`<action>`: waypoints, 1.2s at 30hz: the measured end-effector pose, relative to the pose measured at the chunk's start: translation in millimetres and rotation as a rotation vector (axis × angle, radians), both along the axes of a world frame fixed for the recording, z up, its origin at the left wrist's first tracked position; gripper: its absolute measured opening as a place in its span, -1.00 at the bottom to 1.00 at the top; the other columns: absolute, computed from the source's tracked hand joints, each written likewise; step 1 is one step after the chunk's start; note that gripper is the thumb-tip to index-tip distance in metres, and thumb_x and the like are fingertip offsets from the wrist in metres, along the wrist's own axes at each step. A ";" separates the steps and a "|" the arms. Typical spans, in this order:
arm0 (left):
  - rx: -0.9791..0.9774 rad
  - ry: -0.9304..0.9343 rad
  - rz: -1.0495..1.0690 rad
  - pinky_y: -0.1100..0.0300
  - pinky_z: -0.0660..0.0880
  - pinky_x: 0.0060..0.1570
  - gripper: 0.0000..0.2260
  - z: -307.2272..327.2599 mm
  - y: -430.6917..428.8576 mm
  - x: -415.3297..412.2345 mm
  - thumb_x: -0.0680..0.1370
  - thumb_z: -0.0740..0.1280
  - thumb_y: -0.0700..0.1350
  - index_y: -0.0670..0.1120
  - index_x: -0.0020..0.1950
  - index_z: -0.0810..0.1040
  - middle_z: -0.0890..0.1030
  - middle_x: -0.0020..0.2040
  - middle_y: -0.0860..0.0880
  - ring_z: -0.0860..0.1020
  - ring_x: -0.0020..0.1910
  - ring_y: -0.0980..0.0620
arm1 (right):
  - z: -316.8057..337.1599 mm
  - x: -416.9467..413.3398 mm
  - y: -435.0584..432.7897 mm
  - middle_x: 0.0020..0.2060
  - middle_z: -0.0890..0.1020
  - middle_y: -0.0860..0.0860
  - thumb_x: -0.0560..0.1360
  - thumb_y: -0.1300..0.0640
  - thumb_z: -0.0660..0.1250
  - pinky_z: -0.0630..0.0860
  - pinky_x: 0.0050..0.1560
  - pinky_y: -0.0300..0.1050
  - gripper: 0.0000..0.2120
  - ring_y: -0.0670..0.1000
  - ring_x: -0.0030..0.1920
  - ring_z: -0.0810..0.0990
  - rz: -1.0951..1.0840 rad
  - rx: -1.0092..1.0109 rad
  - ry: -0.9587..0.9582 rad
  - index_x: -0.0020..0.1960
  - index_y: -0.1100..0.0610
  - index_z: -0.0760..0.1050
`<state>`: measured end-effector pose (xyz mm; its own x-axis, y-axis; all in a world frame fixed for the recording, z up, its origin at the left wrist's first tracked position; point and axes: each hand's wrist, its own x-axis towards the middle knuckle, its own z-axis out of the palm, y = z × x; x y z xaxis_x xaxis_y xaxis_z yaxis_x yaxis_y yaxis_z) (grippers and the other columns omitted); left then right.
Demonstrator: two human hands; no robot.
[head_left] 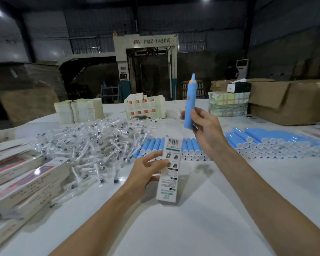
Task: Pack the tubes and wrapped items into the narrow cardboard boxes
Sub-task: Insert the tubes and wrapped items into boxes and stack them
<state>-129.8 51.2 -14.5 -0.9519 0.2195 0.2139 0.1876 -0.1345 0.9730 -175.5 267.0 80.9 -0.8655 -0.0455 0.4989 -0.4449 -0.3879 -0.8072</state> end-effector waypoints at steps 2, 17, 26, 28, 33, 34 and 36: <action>-0.026 0.008 -0.022 -0.11 0.72 0.07 -0.72 0.2 -0.7 1.3 0.62 0.51 -0.10 0.04 0.32 0.70 0.75 0.21 -0.17 0.74 0.16 -0.23 | 0.0 -0.7 -8.0 0.05 0.74 0.17 0.68 0.27 0.29 0.61 0.22 -0.06 -0.76 0.11 0.13 0.70 0.031 -0.057 -0.003 0.28 0.39 0.52; -0.036 -0.019 -0.045 0.12 0.68 -0.06 -0.66 1.0 5.8 9.6 0.57 0.51 -0.06 0.05 0.35 0.67 0.76 0.20 -0.13 0.76 0.10 -0.11 | -27.9 -9.8 13.0 0.11 0.62 0.18 0.51 0.18 0.49 0.67 0.15 0.21 -0.21 0.15 0.01 0.73 -0.212 0.489 -0.018 0.41 -0.45 0.14; -0.044 -0.027 -0.035 0.12 0.68 -0.06 -0.72 -0.4 5.2 7.2 0.54 0.55 0.01 0.18 0.25 0.74 0.76 0.20 -0.12 0.76 0.11 -0.09 | -39.2 -8.1 2.3 -0.08 0.66 0.06 0.57 0.11 0.44 0.53 -0.21 -0.32 -0.70 -0.16 -0.16 0.59 -0.217 0.518 -0.040 0.16 -0.05 0.35; -0.033 -0.050 0.007 0.12 0.68 -0.06 -0.69 -0.8 4.2 5.2 0.49 0.57 0.06 0.18 0.23 0.74 0.77 0.19 -0.11 0.76 0.11 -0.09 | -45.4 -9.7 -1.3 -0.05 0.60 -0.06 0.58 0.09 0.44 0.48 -0.17 -0.30 -0.80 -0.12 -0.09 0.54 -0.224 0.570 -0.090 0.09 0.00 0.42; -0.029 -0.065 0.073 0.14 0.68 -0.11 -0.76 -5.2 0.6 0.9 0.54 0.55 0.05 0.18 0.21 0.75 0.78 0.14 -0.09 0.77 0.08 -0.08 | -59.5 -8.7 -12.2 0.16 0.56 0.02 0.67 0.03 0.34 0.48 0.00 -0.18 -0.93 -0.04 0.10 0.55 -0.250 0.675 -0.090 0.04 0.01 0.55; -0.031 -0.067 0.094 0.15 0.68 -0.13 -0.82 -7.0 0.4 -1.5 0.58 0.53 0.00 0.19 0.17 0.76 0.78 0.12 -0.08 0.77 0.05 -0.07 | -61.0 -6.9 -14.9 0.19 0.52 0.00 0.68 0.04 0.33 0.50 0.05 -0.17 -0.93 -0.03 0.14 0.55 -0.320 0.719 -0.043 0.10 0.02 0.55; -0.022 -0.110 0.128 0.16 0.67 -0.19 -0.86 -9.2 2.6 -4.1 0.62 0.50 -0.06 0.12 0.15 0.77 0.79 0.09 -0.08 0.78 -0.02 -0.06 | -61.7 -0.6 -23.7 0.19 0.46 -0.05 0.69 0.09 0.30 0.48 0.16 -0.14 -0.83 -0.04 0.17 0.52 -0.522 0.791 0.153 0.26 0.06 0.52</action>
